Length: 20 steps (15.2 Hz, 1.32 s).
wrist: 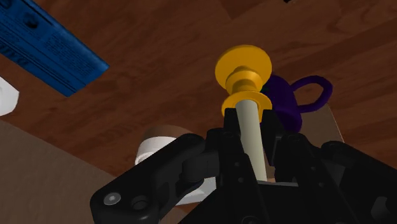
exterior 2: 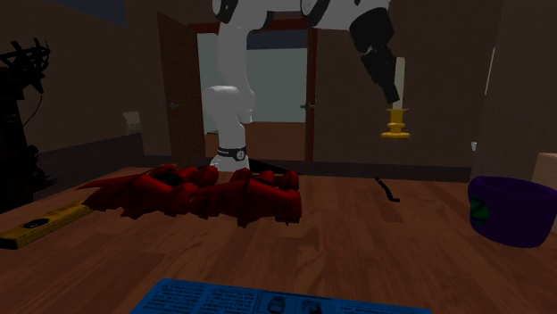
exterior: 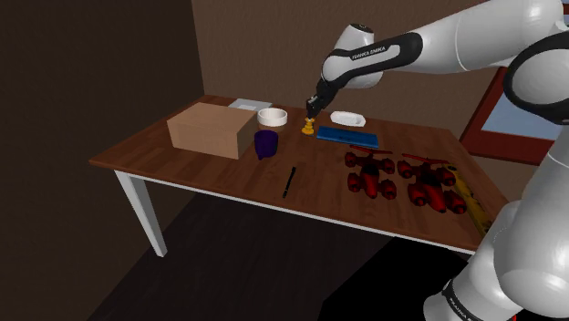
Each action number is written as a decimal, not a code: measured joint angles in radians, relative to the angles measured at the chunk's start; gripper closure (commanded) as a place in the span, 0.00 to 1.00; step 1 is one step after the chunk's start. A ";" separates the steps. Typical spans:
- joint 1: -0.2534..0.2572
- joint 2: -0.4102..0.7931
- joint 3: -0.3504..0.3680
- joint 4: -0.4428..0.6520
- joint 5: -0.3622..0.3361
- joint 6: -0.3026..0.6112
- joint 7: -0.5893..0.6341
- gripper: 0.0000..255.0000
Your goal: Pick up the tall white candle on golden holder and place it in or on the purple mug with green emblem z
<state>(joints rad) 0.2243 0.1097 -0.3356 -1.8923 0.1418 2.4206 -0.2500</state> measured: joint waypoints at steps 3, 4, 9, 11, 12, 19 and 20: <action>0.008 0.097 0.014 0.125 0.018 -0.032 0.026 1.00; 0.008 0.138 0.018 0.181 0.026 -0.048 0.033 1.00; 0.012 0.320 0.040 0.445 0.044 -0.133 0.089 1.00; 0.009 0.407 0.048 0.572 0.051 -0.173 0.113 1.00; 0.001 0.463 0.053 0.659 0.056 -0.204 0.124 1.00; -0.018 0.654 0.070 0.943 0.066 -0.295 0.169 1.00; -0.018 0.656 0.070 0.932 0.068 -0.282 0.167 1.00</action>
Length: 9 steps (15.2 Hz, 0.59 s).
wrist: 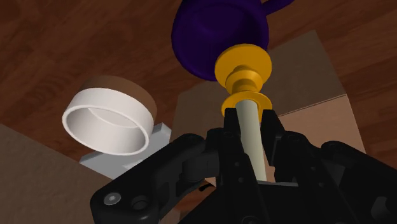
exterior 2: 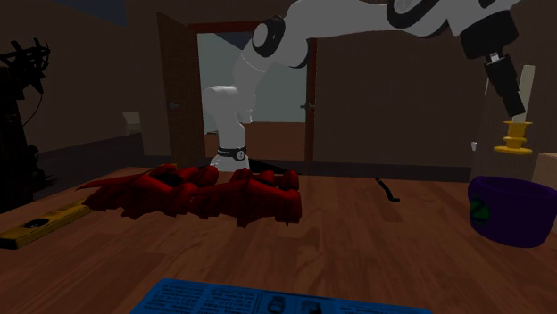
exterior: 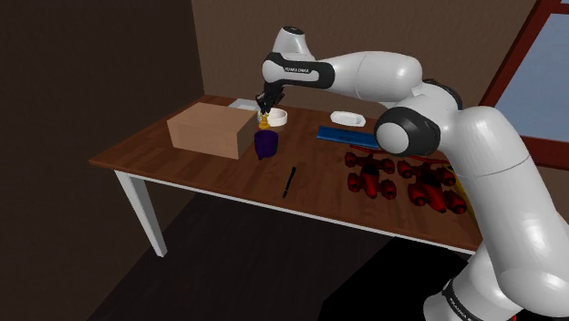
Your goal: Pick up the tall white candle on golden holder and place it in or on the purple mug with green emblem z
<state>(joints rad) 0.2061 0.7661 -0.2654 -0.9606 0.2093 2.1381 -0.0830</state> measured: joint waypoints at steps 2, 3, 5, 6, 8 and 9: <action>0.004 -0.004 0.000 -0.035 0.001 0.030 -0.003 1.00; 0.006 -0.008 0.000 -0.055 0.002 0.046 -0.005 1.00; 0.008 -0.008 0.002 -0.081 0.004 0.072 -0.009 1.00; 0.010 -0.007 0.002 -0.095 0.004 0.087 -0.009 1.00; 0.010 0.001 0.004 -0.109 0.007 0.108 -0.012 1.00; 0.012 -0.002 0.004 -0.128 0.008 0.124 -0.014 1.00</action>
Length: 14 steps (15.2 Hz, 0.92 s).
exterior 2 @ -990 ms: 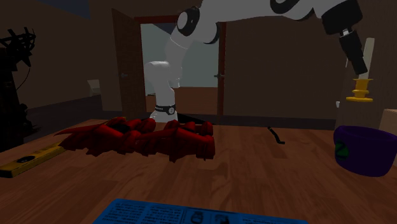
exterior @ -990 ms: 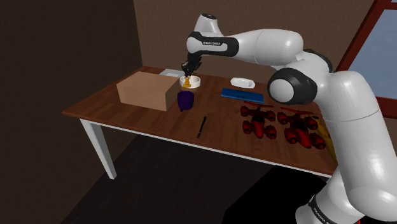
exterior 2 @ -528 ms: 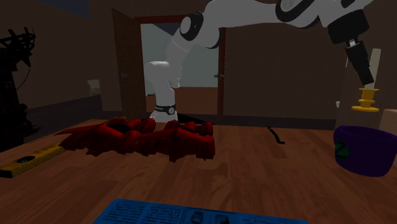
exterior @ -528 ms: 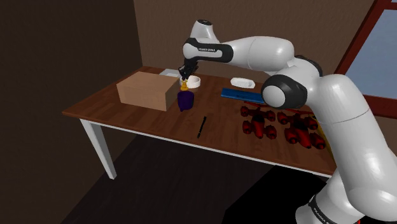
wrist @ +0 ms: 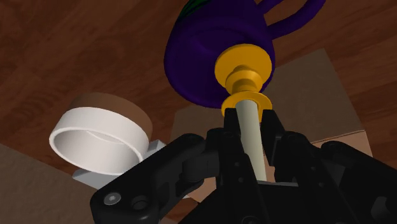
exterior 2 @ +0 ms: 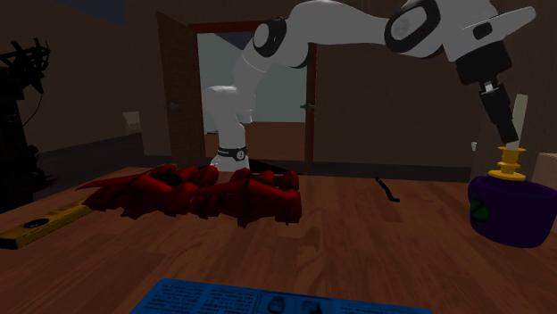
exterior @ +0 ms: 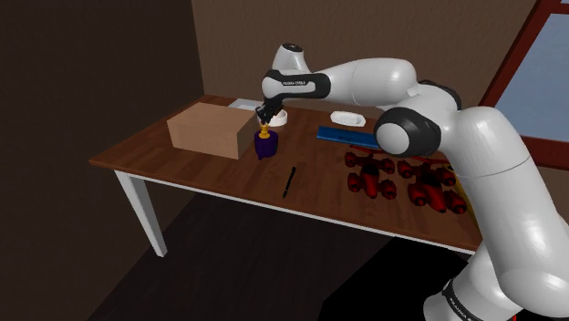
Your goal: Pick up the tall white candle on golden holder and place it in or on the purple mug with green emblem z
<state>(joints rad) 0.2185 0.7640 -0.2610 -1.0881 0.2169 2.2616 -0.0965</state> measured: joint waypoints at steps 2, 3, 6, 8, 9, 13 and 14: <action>0.002 0.000 0.000 -0.012 0.001 0.012 -0.001 1.00; 0.002 0.001 0.001 -0.013 0.001 0.013 -0.001 1.00; 0.002 0.001 0.001 -0.015 0.001 0.016 -0.001 1.00; 0.002 0.001 0.001 -0.015 0.001 0.016 -0.001 0.00; 0.002 0.001 0.001 -0.015 0.001 0.016 -0.001 0.00; 0.002 0.001 0.001 -0.015 0.001 0.016 -0.001 0.00; 0.005 -0.011 -0.001 -0.022 -0.001 0.011 0.001 0.00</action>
